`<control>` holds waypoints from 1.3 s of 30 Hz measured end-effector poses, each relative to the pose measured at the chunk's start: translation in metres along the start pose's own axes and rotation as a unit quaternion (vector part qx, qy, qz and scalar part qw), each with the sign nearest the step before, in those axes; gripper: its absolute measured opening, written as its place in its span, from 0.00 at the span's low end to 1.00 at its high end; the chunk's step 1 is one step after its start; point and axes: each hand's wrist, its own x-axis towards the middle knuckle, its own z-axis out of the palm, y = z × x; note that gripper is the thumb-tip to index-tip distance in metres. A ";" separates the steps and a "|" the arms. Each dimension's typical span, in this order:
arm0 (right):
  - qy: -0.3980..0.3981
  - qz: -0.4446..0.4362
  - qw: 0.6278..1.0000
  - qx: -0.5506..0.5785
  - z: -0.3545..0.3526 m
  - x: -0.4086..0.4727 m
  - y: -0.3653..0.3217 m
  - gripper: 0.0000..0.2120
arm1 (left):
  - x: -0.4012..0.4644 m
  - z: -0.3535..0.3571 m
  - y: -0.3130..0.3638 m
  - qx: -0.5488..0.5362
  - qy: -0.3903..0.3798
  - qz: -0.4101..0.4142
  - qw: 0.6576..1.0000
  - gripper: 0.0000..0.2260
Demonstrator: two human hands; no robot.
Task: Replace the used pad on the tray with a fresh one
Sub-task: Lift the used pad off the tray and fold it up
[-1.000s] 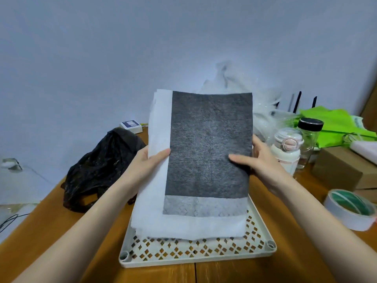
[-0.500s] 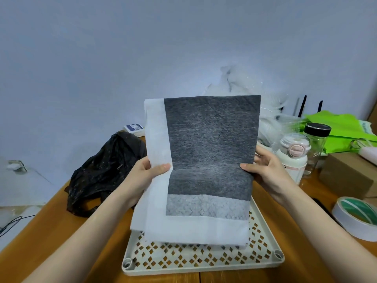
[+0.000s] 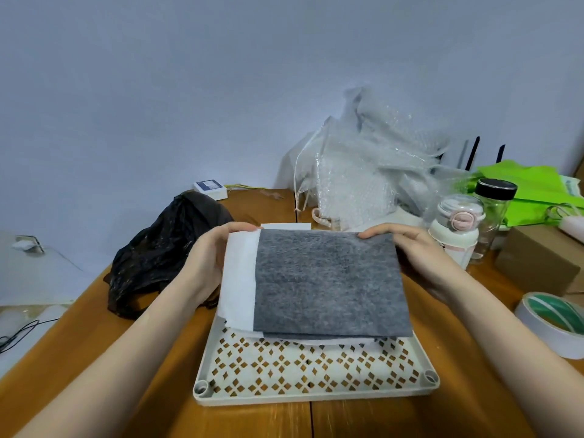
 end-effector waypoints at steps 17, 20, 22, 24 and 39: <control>-0.163 0.057 0.963 -0.205 0.007 -0.006 -0.012 0.15 | -0.001 0.031 0.012 0.199 0.017 0.161 0.966 0.04; -0.188 0.023 0.951 -0.243 0.022 -0.005 -0.019 0.15 | 0.001 0.049 0.020 0.237 0.001 0.199 0.951 0.06; -0.196 -0.010 0.948 -0.250 0.031 -0.002 -0.021 0.17 | 0.003 0.058 0.024 0.250 -0.001 0.214 0.944 0.07; -0.184 -0.027 0.959 -0.215 0.036 0.000 -0.021 0.16 | 0.006 0.063 0.027 0.286 0.016 0.231 0.930 0.13; 0.034 -0.037 0.991 0.126 0.036 0.007 -0.004 0.14 | 0.003 0.040 -0.007 0.080 -0.105 -0.091 0.987 0.19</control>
